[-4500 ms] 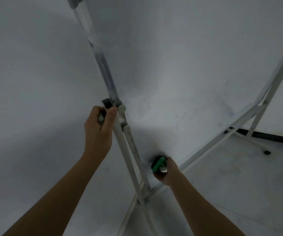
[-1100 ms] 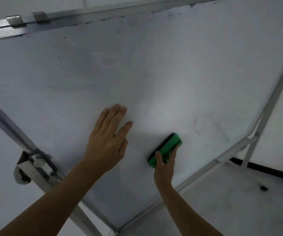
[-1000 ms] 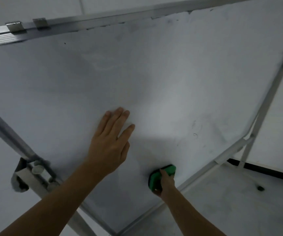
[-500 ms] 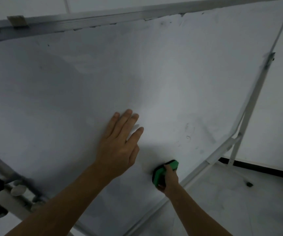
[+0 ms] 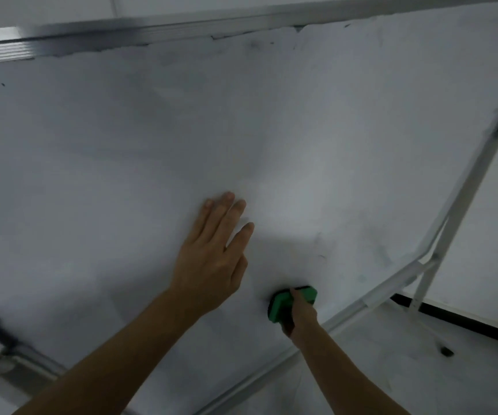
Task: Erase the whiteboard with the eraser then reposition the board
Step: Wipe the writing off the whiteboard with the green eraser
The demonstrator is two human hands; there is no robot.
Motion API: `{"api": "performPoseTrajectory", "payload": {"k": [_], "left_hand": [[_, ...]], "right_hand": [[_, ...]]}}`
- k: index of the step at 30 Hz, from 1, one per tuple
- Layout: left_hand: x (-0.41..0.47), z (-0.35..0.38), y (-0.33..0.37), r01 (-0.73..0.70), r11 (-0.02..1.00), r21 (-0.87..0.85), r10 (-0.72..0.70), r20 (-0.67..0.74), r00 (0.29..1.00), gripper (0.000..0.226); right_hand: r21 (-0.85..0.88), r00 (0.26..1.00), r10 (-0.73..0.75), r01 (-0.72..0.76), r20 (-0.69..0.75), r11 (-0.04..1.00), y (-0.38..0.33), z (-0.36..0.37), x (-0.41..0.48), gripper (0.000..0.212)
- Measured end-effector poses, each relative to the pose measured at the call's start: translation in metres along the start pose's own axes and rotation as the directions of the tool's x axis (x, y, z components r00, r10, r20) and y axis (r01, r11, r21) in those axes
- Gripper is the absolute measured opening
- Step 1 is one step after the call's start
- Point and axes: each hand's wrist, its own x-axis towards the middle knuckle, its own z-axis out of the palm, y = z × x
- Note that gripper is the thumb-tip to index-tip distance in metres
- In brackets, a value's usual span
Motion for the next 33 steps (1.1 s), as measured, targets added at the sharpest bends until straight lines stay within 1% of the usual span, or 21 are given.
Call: {"api": "performPoseTrajectory", "payload": {"k": [2, 4, 6, 8, 9, 11, 12, 13, 14, 15, 16, 18, 20, 22, 23, 24, 26, 27, 28, 30, 33], "left_hand": [[0.005, 0.004, 0.005, 0.021, 0.999, 0.027, -0.022, 0.034, 0.999, 0.036], [0.01, 0.01, 0.01, 0.043, 0.997, 0.057, -0.047, 0.068, 0.997, 0.037], [0.016, 0.016, 0.019, 0.063, 0.995, 0.079, -0.069, 0.082, 0.994, 0.039], [0.02, 0.02, 0.024, 0.089, 0.99, 0.105, -0.099, 0.093, 0.991, 0.041], [0.02, 0.021, 0.026, 0.103, 0.987, 0.119, -0.115, 0.099, 0.988, 0.043], [0.021, 0.022, 0.029, 0.12, 0.981, 0.155, -0.138, 0.111, 0.984, 0.044], [0.021, 0.023, 0.03, 0.125, 0.977, 0.171, -0.146, 0.115, 0.983, 0.044], [0.021, 0.023, 0.032, 0.131, 0.974, 0.184, -0.154, 0.116, 0.981, 0.045], [0.021, 0.024, 0.033, 0.137, 0.972, 0.191, -0.161, 0.112, 0.981, 0.045], [0.021, 0.024, 0.033, 0.143, 0.97, 0.197, -0.167, 0.11, 0.98, 0.045], [0.021, 0.024, 0.033, 0.148, 0.968, 0.204, -0.172, 0.108, 0.979, 0.045], [0.021, 0.026, 0.035, 0.159, 0.964, 0.214, -0.186, 0.108, 0.977, 0.045], [0.022, 0.027, 0.037, 0.17, 0.961, 0.216, -0.198, 0.114, 0.974, 0.045], [0.023, 0.027, 0.038, 0.174, 0.96, 0.222, -0.205, 0.125, 0.971, 0.045], [0.024, 0.026, 0.038, 0.176, 0.958, 0.228, -0.209, 0.132, 0.969, 0.045], [0.024, 0.025, 0.038, 0.179, 0.956, 0.233, -0.214, 0.137, 0.967, 0.045], [0.023, 0.023, 0.038, 0.183, 0.953, 0.241, -0.221, 0.139, 0.965, 0.045], [0.023, 0.021, 0.039, 0.181, 0.953, 0.245, -0.219, 0.139, 0.966, 0.045], [0.022, 0.02, 0.039, 0.174, 0.953, 0.247, -0.213, 0.14, 0.967, 0.045], [0.021, 0.02, 0.039, 0.166, 0.957, 0.238, -0.2, 0.127, 0.972, 0.044], [0.026, 0.021, 0.035, 0.176, 0.967, 0.184, -0.188, 0.047, 0.981, 0.04]], "right_hand": [[-0.002, 0.975, -0.222, 0.222, 0.018, 0.975, -0.033, 0.011, -0.009, 0.067], [0.003, 0.89, -0.451, 0.452, 0.064, 0.892, -0.064, 0.025, -0.026, 0.077], [-0.015, 0.792, -0.6, 0.605, 0.113, 0.796, -0.072, 0.026, -0.032, 0.08], [-0.143, 0.726, -0.676, 0.688, 0.129, 0.711, -0.058, 0.013, -0.027, 0.08], [-0.228, 0.737, -0.663, 0.673, 0.131, 0.703, -0.047, 0.002, -0.017, 0.08], [-0.331, 0.891, -0.446, 0.447, 0.083, 0.831, -0.031, -0.02, 0.013, 0.08], [-0.313, 0.962, -0.267, 0.268, 0.049, 0.911, -0.03, -0.027, 0.028, 0.078], [-0.249, 0.993, -0.104, 0.114, 0.052, 0.962, -0.038, -0.03, 0.034, 0.072], [-0.19, 0.998, -0.01, 0.024, 0.07, 0.981, -0.047, -0.03, 0.037, 0.065], [-0.114, 0.996, 0.009, 0.0, 0.083, 0.993, -0.058, -0.025, 0.038, 0.062], [-0.053, 0.995, -0.05, 0.054, 0.089, 0.997, -0.071, -0.019, 0.034, 0.062], [-0.016, 0.944, -0.316, 0.319, 0.094, 0.948, -0.096, -0.007, 0.02, 0.074], [-0.085, 0.819, -0.555, 0.569, 0.148, 0.818, -0.106, -0.002, 0.004, 0.081], [-0.179, 0.707, -0.682, 0.707, 0.185, 0.684, -0.096, -0.008, 0.004, 0.082], [-0.247, 0.708, -0.682, 0.705, 0.183, 0.665, -0.087, -0.015, 0.01, 0.082], [-0.286, 0.746, -0.643, 0.662, 0.17, 0.693, -0.08, -0.026, 0.019, 0.083], [-0.264, 0.908, -0.41, 0.419, 0.089, 0.869, -0.079, -0.044, 0.046, 0.082], [-0.187, 0.968, -0.247, 0.253, 0.055, 0.949, -0.086, -0.048, 0.058, 0.08], [-0.112, 0.988, -0.149, 0.152, 0.034, 0.982, -0.097, -0.049, 0.066, 0.079], [-0.058, 0.975, -0.223, 0.222, -0.014, 0.973, -0.12, -0.043, 0.067, 0.081], [-0.234, 0.821, -0.57, 0.553, -0.009, 0.8, -0.137, -0.016, 0.023, 0.083]]}}
